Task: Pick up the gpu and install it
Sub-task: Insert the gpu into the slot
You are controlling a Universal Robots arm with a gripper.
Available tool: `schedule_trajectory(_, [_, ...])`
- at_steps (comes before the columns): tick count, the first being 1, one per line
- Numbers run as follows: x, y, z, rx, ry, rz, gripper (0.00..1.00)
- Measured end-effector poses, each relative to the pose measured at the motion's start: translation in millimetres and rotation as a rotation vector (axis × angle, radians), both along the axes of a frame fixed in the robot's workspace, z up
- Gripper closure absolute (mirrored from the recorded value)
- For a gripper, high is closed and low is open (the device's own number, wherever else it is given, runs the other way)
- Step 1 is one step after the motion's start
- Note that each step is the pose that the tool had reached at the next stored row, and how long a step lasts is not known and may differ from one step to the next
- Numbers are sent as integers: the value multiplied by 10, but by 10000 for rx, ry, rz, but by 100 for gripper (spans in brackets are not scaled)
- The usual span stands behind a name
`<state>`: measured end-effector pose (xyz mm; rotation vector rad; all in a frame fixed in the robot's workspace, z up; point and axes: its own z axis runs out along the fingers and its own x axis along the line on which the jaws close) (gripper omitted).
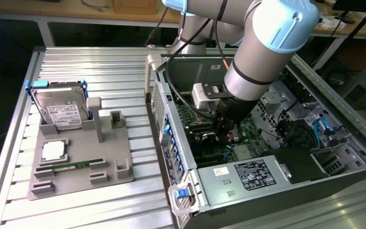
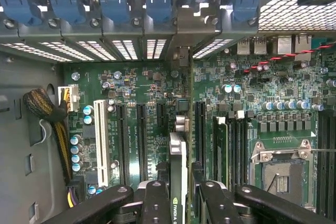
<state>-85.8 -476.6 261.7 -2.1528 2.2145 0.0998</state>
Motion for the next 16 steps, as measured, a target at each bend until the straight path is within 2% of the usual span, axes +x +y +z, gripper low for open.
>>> schedule_trajectory(5, [0, -1, 68, -6, 2, 1, 73])
schedule_trajectory(10, [2, -1, 72, -7, 4, 0, 73])
schedule_trajectory(16, [94, -1, 71, -7, 3, -3, 73])
